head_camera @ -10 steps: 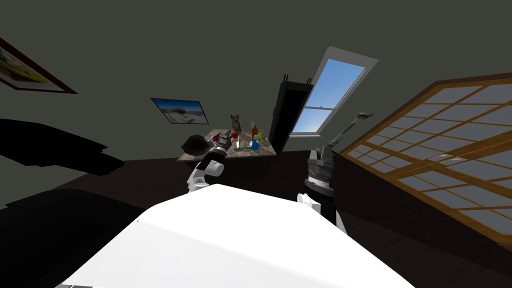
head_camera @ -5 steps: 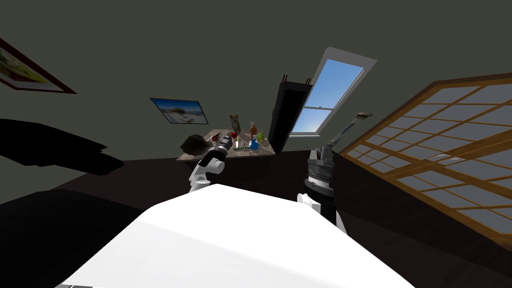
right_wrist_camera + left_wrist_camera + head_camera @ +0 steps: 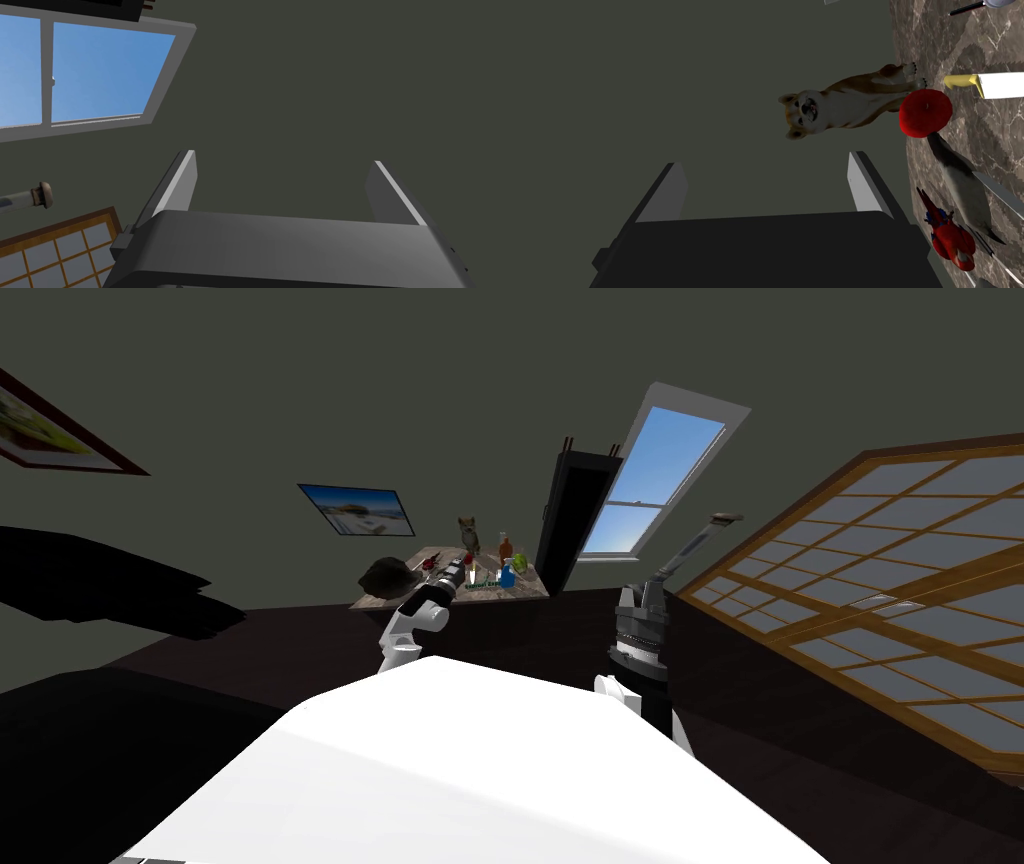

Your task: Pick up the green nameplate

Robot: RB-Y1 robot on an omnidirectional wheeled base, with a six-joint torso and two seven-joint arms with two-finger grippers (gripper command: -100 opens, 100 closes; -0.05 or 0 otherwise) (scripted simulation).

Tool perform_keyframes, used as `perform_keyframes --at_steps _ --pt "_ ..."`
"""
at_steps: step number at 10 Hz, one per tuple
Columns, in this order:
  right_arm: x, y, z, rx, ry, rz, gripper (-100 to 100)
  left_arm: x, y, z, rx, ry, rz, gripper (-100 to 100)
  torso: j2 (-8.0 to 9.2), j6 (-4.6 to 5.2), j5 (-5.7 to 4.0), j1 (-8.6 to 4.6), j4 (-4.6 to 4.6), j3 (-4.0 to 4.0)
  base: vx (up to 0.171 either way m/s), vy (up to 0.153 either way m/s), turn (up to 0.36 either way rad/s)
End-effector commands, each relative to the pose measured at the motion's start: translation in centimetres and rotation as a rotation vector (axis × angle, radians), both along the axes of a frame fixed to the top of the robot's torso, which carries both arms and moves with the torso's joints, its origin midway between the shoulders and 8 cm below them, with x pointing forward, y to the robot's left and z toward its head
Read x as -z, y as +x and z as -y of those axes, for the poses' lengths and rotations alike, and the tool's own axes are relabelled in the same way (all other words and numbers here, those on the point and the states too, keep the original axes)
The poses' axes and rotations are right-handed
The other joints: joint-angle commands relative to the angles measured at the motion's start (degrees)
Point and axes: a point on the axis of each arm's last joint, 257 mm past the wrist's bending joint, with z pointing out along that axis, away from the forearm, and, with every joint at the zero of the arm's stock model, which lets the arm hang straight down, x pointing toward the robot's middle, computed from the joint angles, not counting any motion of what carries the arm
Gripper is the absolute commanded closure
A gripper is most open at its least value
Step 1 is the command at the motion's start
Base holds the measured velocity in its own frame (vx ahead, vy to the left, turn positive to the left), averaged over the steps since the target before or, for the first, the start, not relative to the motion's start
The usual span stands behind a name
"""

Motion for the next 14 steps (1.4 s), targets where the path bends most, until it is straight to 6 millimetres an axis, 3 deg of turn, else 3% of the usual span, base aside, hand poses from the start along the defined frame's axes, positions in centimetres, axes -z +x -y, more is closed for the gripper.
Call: perform_keyframes --at_steps 1,14 --pt "0.0 0.0 0.0 0.000 0.000 0.000 0 0.9 0.3 -0.2 -0.002 0.002 -0.043 -100 0.00 0.00 0.00 0.00 0.00 0.00 0.005 -0.023 -0.009" --pt "0.0 0.0 0.0 0.000 0.000 0.000 0 6.3 1.5 -1.6 -0.034 0.021 -0.308 -100 -0.08 -0.01 0.01 0.05 -0.02 -0.05 0.015 -0.013 -0.014"
